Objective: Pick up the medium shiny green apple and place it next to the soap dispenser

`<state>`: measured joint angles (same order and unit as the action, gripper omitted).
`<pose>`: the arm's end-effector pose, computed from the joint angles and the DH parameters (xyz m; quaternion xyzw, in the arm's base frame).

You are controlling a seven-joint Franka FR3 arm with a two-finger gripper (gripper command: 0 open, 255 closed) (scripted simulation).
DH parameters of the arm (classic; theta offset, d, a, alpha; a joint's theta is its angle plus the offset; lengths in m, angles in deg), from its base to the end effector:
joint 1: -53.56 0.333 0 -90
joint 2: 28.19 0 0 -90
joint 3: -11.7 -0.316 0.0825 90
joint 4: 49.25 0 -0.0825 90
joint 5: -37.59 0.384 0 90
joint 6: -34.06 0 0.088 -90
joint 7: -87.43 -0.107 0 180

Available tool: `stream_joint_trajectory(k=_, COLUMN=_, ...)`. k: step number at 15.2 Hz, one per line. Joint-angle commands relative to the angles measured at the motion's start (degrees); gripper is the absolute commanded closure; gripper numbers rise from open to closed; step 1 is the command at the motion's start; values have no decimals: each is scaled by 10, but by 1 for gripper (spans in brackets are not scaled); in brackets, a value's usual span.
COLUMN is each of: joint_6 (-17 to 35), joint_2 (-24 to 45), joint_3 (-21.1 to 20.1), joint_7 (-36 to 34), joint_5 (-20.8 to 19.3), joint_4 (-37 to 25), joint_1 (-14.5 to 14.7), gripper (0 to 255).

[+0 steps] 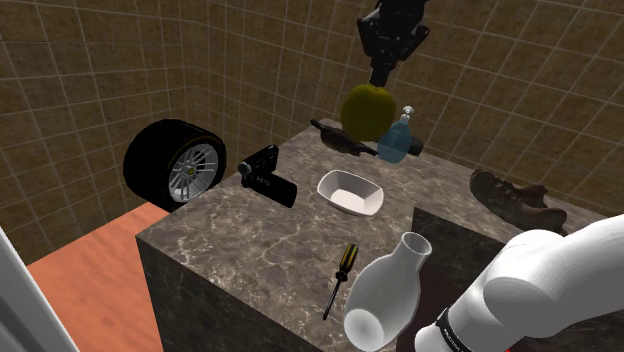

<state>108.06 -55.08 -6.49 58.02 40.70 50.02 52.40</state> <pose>0.3413 0.1585 0.7303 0.9922 -0.1160 0.0201 0.0401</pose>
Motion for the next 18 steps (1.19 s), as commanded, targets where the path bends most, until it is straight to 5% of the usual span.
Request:
stream_joint_trajectory(k=1, joint_6=-16, joint_2=10, joint_3=0, joint_7=0, joint_5=-3, joint_4=-26, joint_1=-2, gripper=255)
stream_joint_trajectory(k=18, joint_6=3, joint_2=42, joint_3=163, joint_7=220, joint_5=-72, joint_4=-44, joint_1=-54, gripper=255)
